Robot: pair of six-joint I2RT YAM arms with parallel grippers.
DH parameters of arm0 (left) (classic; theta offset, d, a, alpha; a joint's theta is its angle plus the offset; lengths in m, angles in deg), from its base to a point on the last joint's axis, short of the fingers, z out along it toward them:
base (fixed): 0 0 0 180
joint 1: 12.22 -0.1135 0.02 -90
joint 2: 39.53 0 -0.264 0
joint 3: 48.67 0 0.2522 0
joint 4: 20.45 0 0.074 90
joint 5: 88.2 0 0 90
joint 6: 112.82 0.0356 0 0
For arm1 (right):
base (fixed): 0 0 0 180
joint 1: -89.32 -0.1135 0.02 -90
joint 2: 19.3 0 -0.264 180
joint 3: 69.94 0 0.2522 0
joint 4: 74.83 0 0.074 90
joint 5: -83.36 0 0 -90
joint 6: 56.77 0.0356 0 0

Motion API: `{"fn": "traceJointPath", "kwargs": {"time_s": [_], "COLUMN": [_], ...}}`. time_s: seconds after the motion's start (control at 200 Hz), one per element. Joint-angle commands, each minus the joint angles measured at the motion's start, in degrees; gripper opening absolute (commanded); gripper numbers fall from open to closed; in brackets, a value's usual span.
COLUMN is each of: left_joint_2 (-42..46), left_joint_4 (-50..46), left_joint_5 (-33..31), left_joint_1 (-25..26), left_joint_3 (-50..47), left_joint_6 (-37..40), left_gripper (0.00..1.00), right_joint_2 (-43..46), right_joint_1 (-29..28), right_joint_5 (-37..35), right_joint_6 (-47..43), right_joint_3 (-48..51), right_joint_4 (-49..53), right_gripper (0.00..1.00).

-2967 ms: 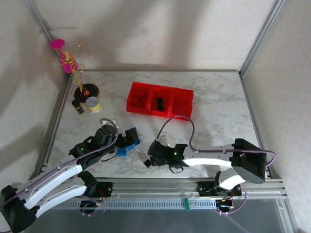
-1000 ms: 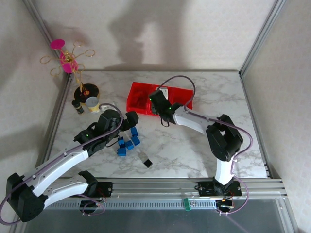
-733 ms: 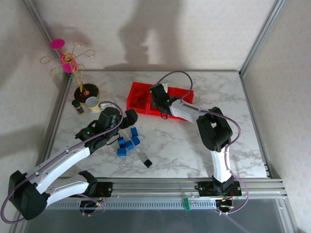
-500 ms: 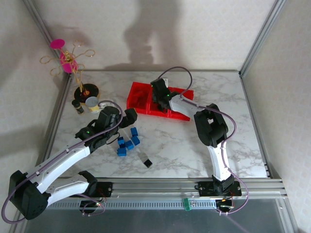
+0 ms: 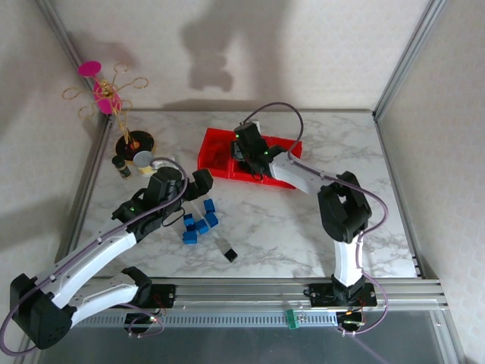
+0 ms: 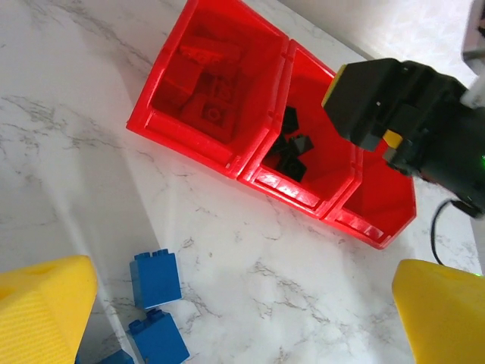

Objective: Sort the legos into containers by color
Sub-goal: Place the lego in the container, then pick up the lego from the bottom-center of the table.

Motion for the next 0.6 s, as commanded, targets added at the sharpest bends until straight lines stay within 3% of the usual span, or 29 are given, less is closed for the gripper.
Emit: {"fn": "traceJointPath", "kwargs": {"time_s": [0.0,0.596], "left_joint_2": [2.6,11.4], "left_joint_4": [-3.1,-10.0], "left_joint_5": [1.8,5.5], "left_joint_1": [-0.5,-0.6], "left_joint_3": [-0.6,-8.2], "left_joint_6": [0.7,-2.4], "left_gripper": [1.00,1.00], "right_joint_2": [5.9,21.1], "right_joint_1": [-2.9,-21.8], "right_joint_5": [1.0,3.4], "right_joint_6": [0.4,9.5], "right_joint_3": [4.9,30.0], "right_joint_4": [0.7,5.0], "right_gripper": [0.68,0.78]}}
